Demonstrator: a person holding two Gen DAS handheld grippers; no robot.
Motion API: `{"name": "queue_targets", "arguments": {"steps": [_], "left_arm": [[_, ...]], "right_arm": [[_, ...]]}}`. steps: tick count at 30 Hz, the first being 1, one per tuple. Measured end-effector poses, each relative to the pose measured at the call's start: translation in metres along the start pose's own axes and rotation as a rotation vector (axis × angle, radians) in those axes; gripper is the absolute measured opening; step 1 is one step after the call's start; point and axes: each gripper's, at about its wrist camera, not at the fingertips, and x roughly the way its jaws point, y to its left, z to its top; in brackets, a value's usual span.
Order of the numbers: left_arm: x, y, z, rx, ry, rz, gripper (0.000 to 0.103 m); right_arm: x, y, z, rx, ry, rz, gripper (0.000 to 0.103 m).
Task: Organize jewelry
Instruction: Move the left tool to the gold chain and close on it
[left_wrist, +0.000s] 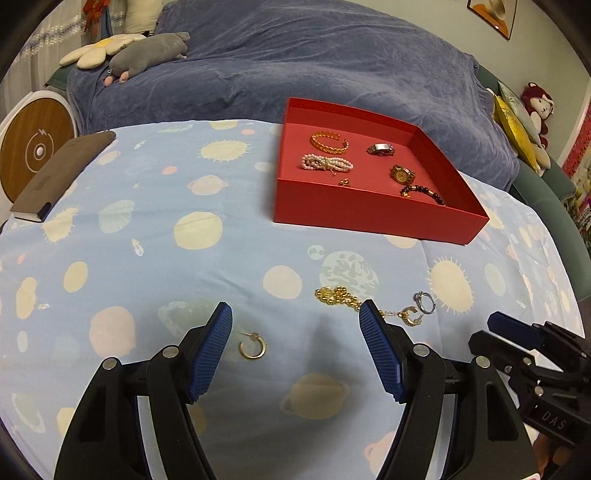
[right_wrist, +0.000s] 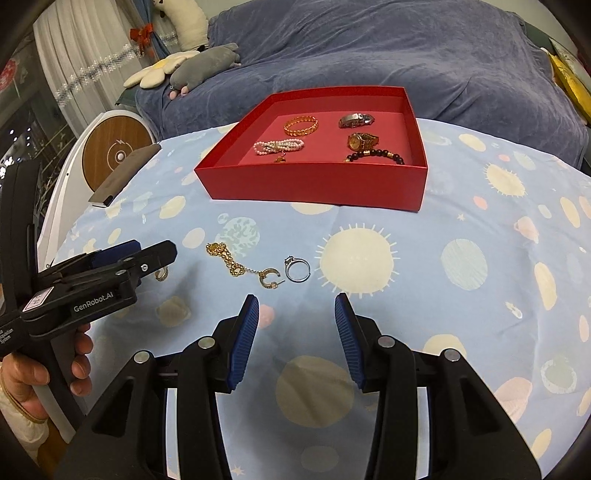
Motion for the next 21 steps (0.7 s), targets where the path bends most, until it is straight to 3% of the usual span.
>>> {"name": "queue_targets", "arguments": {"steps": [7, 17, 21], "left_arm": [[0.023, -0.021, 0.008, -0.006, 0.014, -0.001, 0.069], [0.048, -0.030, 0.002, 0.060, 0.027, 0.160, 0.069], [0.046, -0.025, 0.000, 0.062, 0.028, 0.158, 0.068]], "right_arm": [[0.003, 0.001, 0.000, -0.001, 0.011, 0.001, 0.041], [0.001, -0.007, 0.001, 0.019, 0.008, -0.002, 0.041], [0.001, -0.007, 0.003, 0.023, 0.005, -0.002, 0.041]]}}
